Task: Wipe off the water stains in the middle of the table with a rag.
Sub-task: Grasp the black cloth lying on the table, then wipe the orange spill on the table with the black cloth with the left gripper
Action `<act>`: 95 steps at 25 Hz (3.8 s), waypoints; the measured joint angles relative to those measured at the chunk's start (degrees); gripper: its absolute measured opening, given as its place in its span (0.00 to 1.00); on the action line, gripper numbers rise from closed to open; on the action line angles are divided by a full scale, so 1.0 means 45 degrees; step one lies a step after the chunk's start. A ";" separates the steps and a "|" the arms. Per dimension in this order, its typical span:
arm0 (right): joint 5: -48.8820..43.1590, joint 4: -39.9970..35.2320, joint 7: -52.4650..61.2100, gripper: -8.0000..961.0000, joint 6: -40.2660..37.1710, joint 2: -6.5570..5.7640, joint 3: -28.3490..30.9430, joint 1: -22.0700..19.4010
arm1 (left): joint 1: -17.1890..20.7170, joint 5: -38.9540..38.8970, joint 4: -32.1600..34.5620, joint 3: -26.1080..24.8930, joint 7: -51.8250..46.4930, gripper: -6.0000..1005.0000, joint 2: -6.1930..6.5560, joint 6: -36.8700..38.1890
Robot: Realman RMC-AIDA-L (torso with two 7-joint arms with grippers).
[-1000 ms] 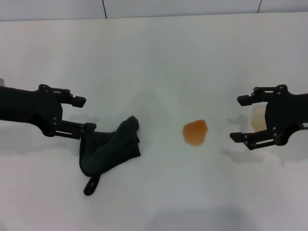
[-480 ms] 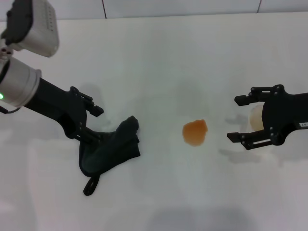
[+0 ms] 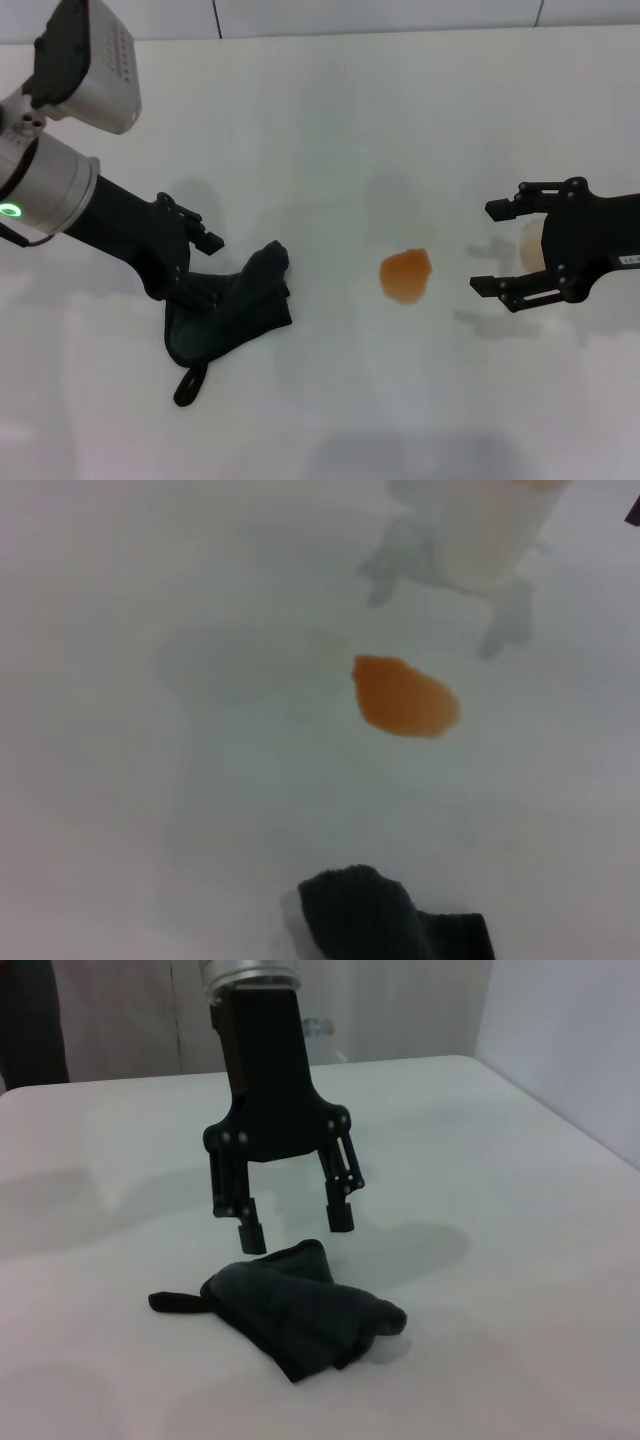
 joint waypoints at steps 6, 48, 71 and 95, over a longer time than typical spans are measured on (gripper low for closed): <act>0.0012 0.0098 0.0001 0.89 0.0038 0.0004 -0.0070 -0.0032 | -0.0022 0.0019 -0.0708 0.0095 -0.0006 0.68 0.0003 -0.0319; 0.0057 0.0558 -0.0121 0.89 0.0644 0.0020 -0.0335 -0.0118 | -0.0084 0.0019 -0.2397 0.0978 0.0189 0.53 0.0005 -0.2072; 0.0058 0.0455 -0.0120 0.89 0.0663 0.0019 -0.0359 -0.0082 | -0.0233 -0.0262 -0.2412 0.1067 -0.0091 0.16 -0.0053 -0.2952; 0.0234 0.0547 -0.0140 0.89 0.0859 0.0020 -0.0358 -0.0059 | -0.1730 -0.2665 -0.3859 0.3124 -0.0032 0.08 -0.0065 -0.6175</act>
